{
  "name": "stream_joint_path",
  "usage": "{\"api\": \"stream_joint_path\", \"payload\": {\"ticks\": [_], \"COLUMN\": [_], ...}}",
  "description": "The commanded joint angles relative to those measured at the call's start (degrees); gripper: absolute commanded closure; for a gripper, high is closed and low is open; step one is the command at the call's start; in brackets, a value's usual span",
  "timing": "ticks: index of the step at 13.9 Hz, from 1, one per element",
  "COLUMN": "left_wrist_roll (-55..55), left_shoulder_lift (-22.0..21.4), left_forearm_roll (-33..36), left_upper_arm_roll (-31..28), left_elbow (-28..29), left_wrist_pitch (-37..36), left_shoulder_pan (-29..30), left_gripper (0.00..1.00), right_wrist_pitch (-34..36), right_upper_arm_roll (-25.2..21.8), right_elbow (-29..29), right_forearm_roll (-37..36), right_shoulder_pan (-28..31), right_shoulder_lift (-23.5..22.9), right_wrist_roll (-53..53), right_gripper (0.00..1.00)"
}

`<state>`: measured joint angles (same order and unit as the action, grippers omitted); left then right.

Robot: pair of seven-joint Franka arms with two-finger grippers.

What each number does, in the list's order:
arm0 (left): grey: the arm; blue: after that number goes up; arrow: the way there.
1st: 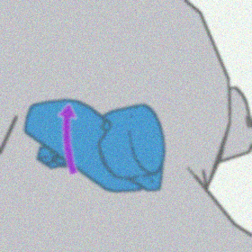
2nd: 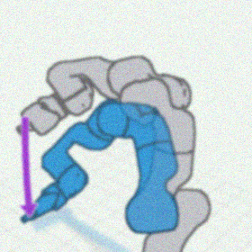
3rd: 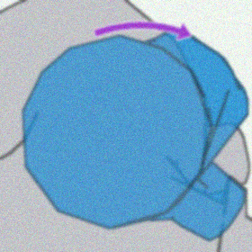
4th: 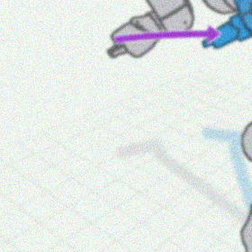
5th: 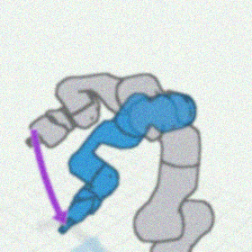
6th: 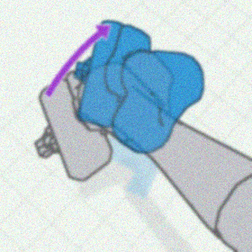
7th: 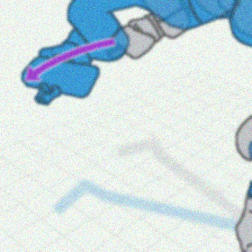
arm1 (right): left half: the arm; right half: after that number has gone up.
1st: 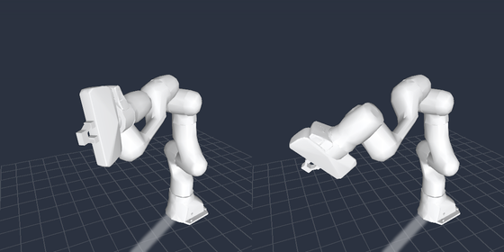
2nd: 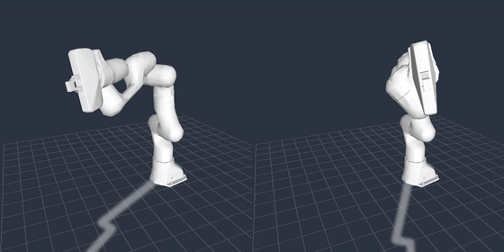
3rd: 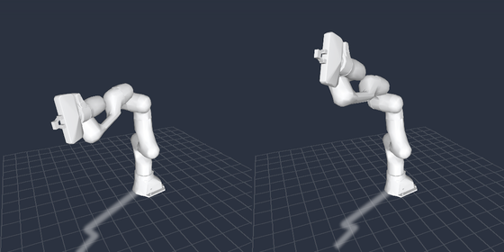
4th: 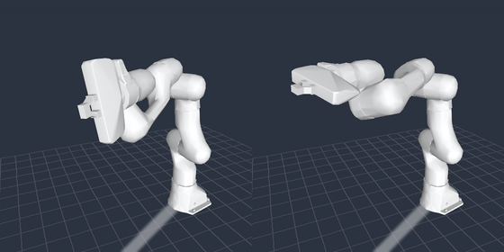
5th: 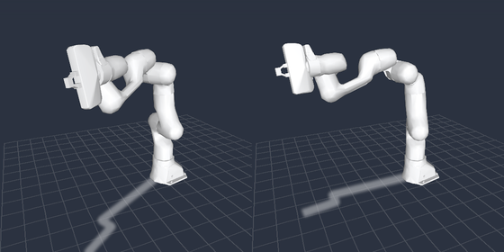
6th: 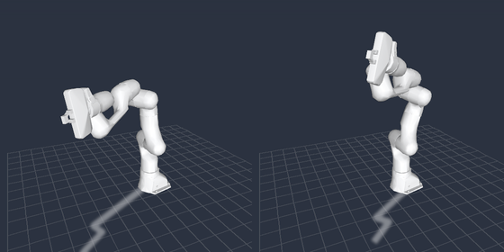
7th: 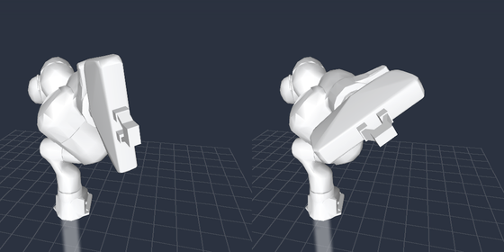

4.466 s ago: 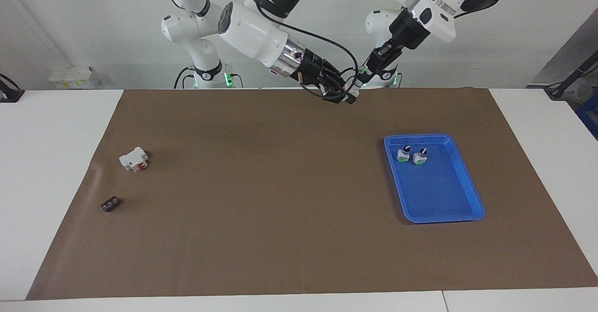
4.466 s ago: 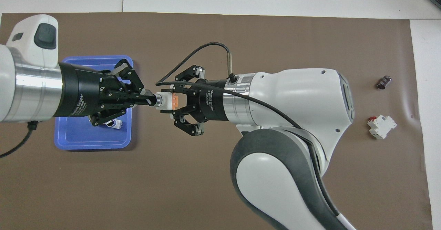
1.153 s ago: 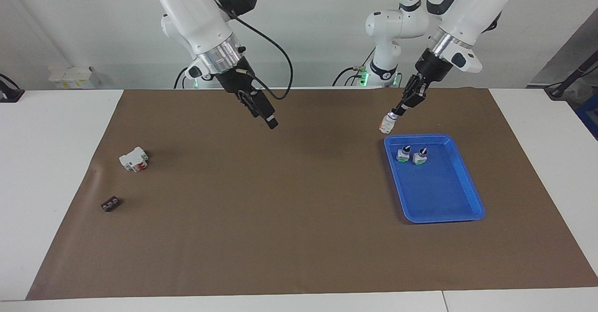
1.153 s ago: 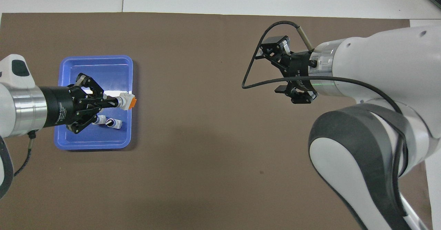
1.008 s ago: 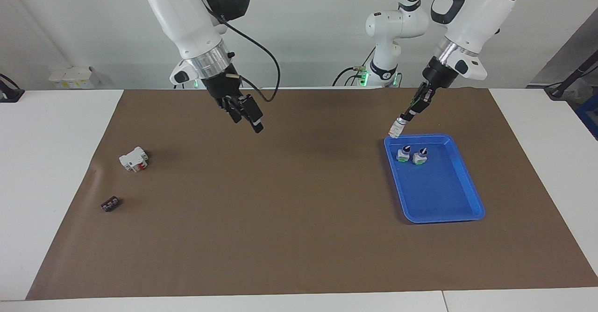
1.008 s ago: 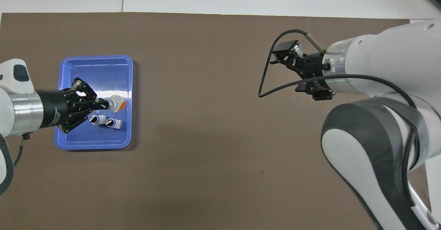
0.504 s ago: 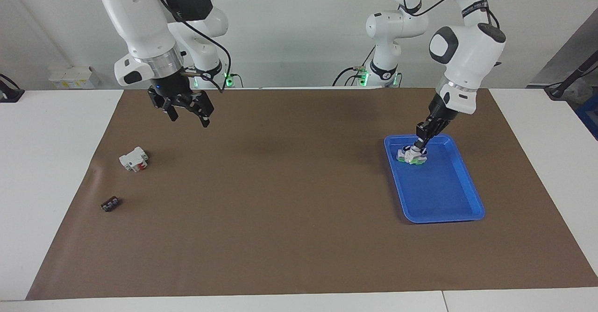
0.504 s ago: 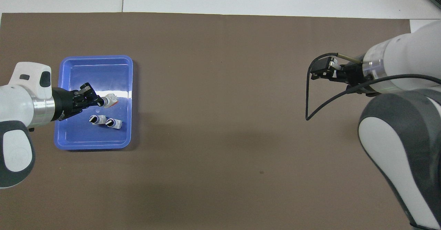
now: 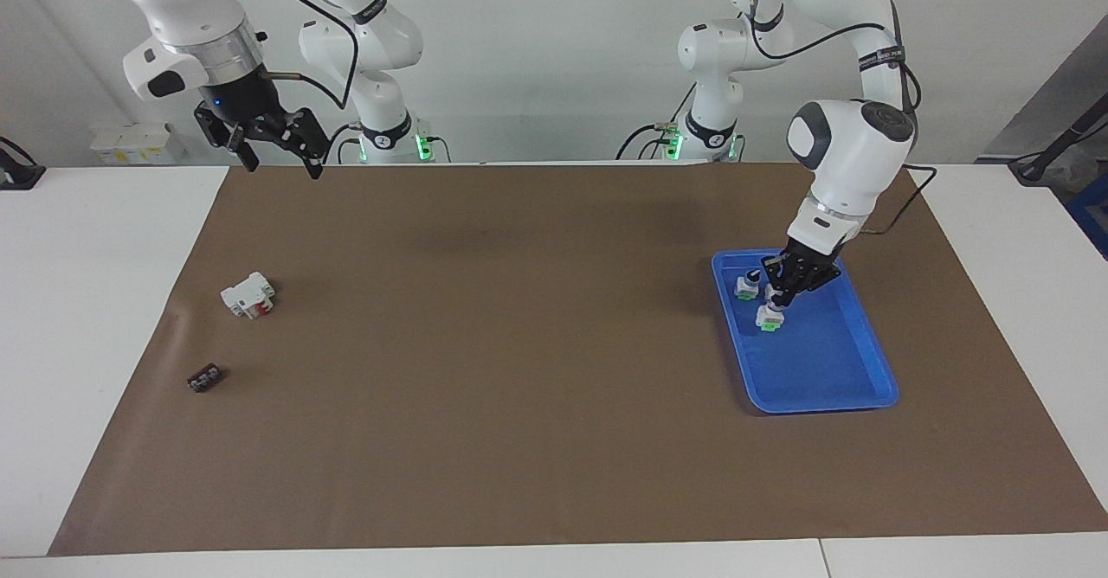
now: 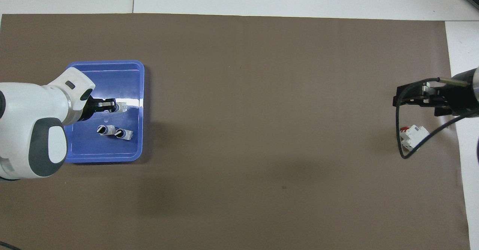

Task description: Turn and place switch with both arms

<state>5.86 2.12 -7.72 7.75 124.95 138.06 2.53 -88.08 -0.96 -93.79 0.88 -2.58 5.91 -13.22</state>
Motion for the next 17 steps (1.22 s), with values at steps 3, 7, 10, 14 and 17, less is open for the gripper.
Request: {"api": "stream_joint_path", "payload": {"ticks": [3,7,10,14,17], "left_wrist_roll": [1.4,1.6,1.7,5.4,9.3], "left_shoulder_lift": [-0.4,-0.8,-5.1,-10.2,-12.2], "left_forearm_roll": [1.4,1.4,1.4,1.5,1.5], "left_upper_arm_roll": [0.6,0.6,0.5,0.9,1.6], "left_elbow": [-0.7,-9.4,-13.5,-15.3,-15.9], "left_wrist_pitch": [-6.1,-18.0,-20.3,-26.7,-34.9], "left_shoulder_pan": [0.1,-0.1,0.0,-0.3,-0.5], "left_gripper": [0.0,0.0,0.0,0.0,0.0], "right_wrist_pitch": [1.1,2.1,3.6,3.3,3.2], "right_upper_arm_roll": [-0.7,-1.3,-1.1,-0.4,-0.5], "right_elbow": [0.0,0.0,2.5,1.6,1.3], "right_forearm_roll": [-0.8,-1.3,-1.8,-1.0,-0.9], "right_shoulder_pan": [-0.8,-1.2,-0.5,1.4,0.9], "right_shoulder_lift": [0.7,0.6,-1.7,-1.8,-1.6], "right_wrist_roll": [0.6,1.4,2.1,4.4,4.4], "right_gripper": [0.0,0.0,0.0,0.0,0.0]}}
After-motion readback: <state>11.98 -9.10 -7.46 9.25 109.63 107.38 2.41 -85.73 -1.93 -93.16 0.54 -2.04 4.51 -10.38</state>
